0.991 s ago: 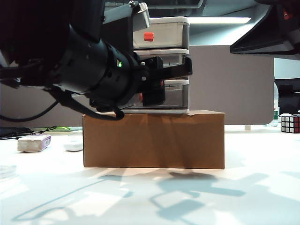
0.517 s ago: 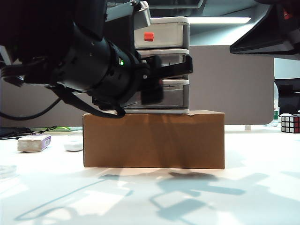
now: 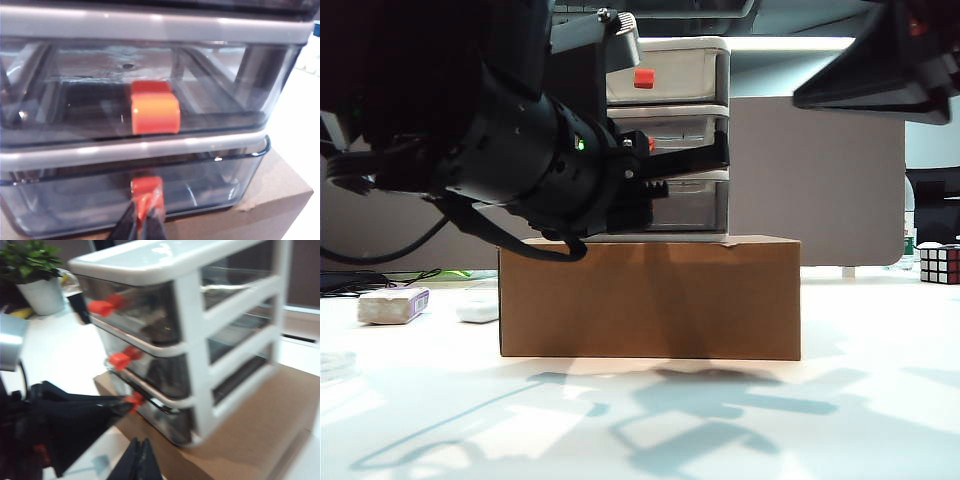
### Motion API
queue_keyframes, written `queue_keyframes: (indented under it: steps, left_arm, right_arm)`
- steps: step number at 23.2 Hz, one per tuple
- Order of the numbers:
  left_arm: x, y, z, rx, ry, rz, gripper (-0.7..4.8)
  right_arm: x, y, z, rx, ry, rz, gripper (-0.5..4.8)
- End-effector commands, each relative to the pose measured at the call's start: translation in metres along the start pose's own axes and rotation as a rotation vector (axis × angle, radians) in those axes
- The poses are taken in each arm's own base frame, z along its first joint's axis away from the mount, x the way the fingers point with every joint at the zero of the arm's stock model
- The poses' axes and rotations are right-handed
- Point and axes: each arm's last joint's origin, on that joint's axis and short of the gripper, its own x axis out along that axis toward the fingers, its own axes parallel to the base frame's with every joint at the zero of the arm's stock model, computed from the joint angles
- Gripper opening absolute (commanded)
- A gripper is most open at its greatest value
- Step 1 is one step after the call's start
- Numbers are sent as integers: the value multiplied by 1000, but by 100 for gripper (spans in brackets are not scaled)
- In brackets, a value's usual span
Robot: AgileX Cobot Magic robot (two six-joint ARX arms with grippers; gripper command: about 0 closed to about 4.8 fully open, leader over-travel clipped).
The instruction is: Open the third layer of the drawer on the table, pick up the transparent tape on the table and put it in, and finally close the drawer.
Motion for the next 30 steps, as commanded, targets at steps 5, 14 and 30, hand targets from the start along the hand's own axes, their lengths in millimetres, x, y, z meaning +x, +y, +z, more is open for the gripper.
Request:
queue_keyframes:
  steps: [5, 14, 30]
  left_arm:
    - [-6, -10, -2, 8, 6, -44, -6]
    - [-18, -23, -4, 22, 7, -56, -6]
    - [-21, -25, -3, 9, -9, -33, 167]
  right_arm:
    - [23, 5, 8, -24, -71, 79, -5]
    - [67, -4, 24, -9, -20, 74, -5]
    - [79, -6, 23, -2, 14, 135, -5]
